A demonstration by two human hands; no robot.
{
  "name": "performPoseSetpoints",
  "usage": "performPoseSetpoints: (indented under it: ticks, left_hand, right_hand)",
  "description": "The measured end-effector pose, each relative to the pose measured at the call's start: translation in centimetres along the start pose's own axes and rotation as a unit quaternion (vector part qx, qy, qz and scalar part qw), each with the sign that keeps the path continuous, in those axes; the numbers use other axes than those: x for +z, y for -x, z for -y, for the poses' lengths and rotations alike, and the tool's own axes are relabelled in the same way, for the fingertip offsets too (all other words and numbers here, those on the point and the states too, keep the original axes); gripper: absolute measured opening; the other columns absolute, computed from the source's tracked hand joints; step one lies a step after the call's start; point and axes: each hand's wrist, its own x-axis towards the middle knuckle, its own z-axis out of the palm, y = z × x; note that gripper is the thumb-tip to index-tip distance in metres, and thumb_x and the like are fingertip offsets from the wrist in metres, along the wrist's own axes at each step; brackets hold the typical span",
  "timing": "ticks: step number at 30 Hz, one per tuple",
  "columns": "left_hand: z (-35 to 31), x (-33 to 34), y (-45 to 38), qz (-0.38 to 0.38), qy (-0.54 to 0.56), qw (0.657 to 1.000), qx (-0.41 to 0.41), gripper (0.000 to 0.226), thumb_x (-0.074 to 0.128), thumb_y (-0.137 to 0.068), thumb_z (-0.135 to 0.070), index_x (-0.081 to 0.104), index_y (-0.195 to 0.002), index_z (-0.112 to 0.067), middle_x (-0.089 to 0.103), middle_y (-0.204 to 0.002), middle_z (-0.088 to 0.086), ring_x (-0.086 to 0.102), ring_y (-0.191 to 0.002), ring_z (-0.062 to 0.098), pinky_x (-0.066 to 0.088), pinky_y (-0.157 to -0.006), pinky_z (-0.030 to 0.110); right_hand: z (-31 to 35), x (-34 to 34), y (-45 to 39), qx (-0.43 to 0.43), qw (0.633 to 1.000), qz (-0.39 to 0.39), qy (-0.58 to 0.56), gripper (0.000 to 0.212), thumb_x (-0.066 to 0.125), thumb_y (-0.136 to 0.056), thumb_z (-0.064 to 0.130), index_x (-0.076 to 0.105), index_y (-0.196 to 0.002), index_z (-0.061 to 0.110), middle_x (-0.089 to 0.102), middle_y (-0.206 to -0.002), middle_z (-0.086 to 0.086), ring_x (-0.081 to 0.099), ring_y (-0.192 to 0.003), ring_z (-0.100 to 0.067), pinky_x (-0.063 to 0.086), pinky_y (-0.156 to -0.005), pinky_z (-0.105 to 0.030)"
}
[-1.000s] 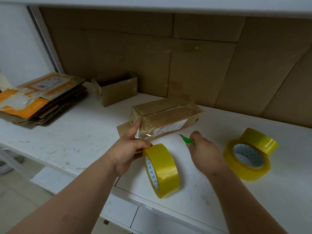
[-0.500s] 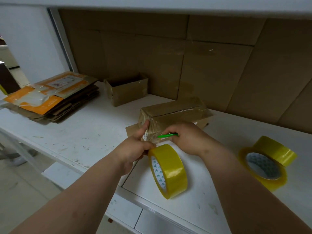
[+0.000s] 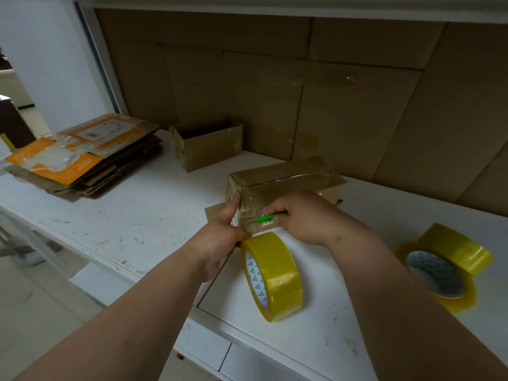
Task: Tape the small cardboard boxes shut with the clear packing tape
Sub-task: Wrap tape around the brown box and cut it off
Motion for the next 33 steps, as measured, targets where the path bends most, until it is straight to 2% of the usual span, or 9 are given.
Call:
performPoseSetpoints:
  ticks: [7,11,13,15,18,24,28,30,33]
  left_hand:
    - [0.6,-0.4,-0.6,-0.001,0.0,1.0,0.008,0.091,0.057,-0.088,0.008,0.028,-0.147,-0.054,0.052,-0.146,0.001,0.065,-0.094,0.014,0.05,-0.061,0.016]
    - [0.5,-0.5,-0.6,-0.008,-0.006,1.0,0.015,0.09,0.055,-0.088,0.011,0.029,-0.149,-0.05,0.048,-0.148,0.002,0.061,-0.089,0.011,0.048,-0.056,0.013]
    - [0.4,-0.5,-0.6,-0.005,-0.017,1.0,0.019,0.089,0.055,-0.089,0.01,0.029,-0.149,-0.05,0.047,-0.149,0.001,0.059,-0.091,0.01,0.046,-0.054,0.011]
    - [0.3,-0.7,-0.7,-0.007,-0.022,1.0,0.016,0.087,0.057,-0.09,0.008,0.028,-0.149,-0.05,0.049,-0.146,-0.003,0.058,-0.097,0.01,0.046,-0.053,0.009]
    - [0.1,-0.9,-0.9,-0.007,-0.033,0.999,0.007,0.087,0.06,-0.091,0.004,0.027,-0.149,-0.052,0.053,-0.141,-0.006,0.057,-0.107,0.011,0.048,-0.057,0.011]
    - [0.4,-1.1,-1.5,0.002,-0.047,0.999,-0.003,0.09,0.062,-0.09,0.003,0.025,-0.148,-0.055,0.053,-0.143,-0.005,0.057,-0.116,0.015,0.05,-0.063,0.013]
    - [0.5,-1.3,-1.6,0.007,-0.044,0.999,-0.001,0.091,0.062,-0.089,0.004,0.025,-0.149,-0.054,0.055,-0.14,-0.004,0.059,-0.111,0.014,0.05,-0.06,0.013]
    - [0.5,-1.4,-1.6,0.011,-0.044,0.999,0.0,0.092,0.063,-0.089,0.004,0.025,-0.148,-0.055,0.054,-0.142,-0.004,0.059,-0.113,0.016,0.051,-0.061,0.013]
    - [0.5,-1.5,-1.7,0.015,-0.042,0.999,0.003,0.094,0.062,-0.087,0.007,0.025,-0.149,-0.054,0.05,-0.145,-0.002,0.058,-0.116,0.018,0.051,-0.062,0.014]
  right_hand:
    - [0.7,1.0,-1.4,-0.013,0.999,0.025,0.037,0.03,0.054,-0.098,0.021,0.068,-0.123,0.031,0.067,-0.113,-0.002,0.061,-0.103,-0.021,0.046,-0.078,-0.027]
    - [0.6,1.2,-1.7,-0.021,0.998,0.024,0.047,0.03,0.054,-0.098,0.019,0.068,-0.123,0.028,0.067,-0.111,-0.004,0.06,-0.099,-0.022,0.038,-0.072,-0.025]
    - [0.3,1.0,-1.7,-0.019,0.998,0.028,0.052,0.03,0.054,-0.098,0.018,0.069,-0.123,0.027,0.067,-0.11,-0.005,0.06,-0.097,-0.021,0.044,-0.073,-0.027]
    - [-0.3,0.9,-1.7,-0.009,0.996,0.029,0.08,0.033,0.054,-0.097,0.013,0.069,-0.123,0.026,0.067,-0.118,-0.005,0.061,-0.104,-0.024,0.051,-0.085,-0.031]
    - [-2.1,1.4,-1.3,0.023,0.993,0.027,0.114,0.037,0.053,-0.095,0.011,0.068,-0.125,0.027,0.061,-0.134,-0.003,0.057,-0.118,-0.025,0.048,-0.099,-0.036]
    - [-5.3,4.3,0.4,0.092,0.986,0.021,0.135,0.035,0.051,-0.096,0.018,0.061,-0.126,0.033,0.062,-0.128,0.004,0.057,-0.116,-0.02,0.038,-0.093,-0.031]
    - [-5.4,4.5,0.7,0.109,0.97,0.006,0.218,0.024,0.049,-0.091,0.022,0.065,-0.107,0.03,0.06,-0.11,0.004,0.054,-0.109,-0.023,0.03,-0.086,-0.038]
    - [-5.0,4.1,0.6,0.107,0.971,-0.029,0.213,0.02,0.05,-0.089,0.031,0.067,-0.1,0.03,0.057,-0.111,0.002,0.05,-0.112,-0.025,0.031,-0.09,-0.039]
    - [-3.5,3.9,0.0,0.057,0.978,-0.191,0.059,0.04,0.049,-0.081,0.041,0.068,-0.114,0.031,0.056,-0.125,0.003,0.047,-0.118,-0.025,0.029,-0.095,-0.036]
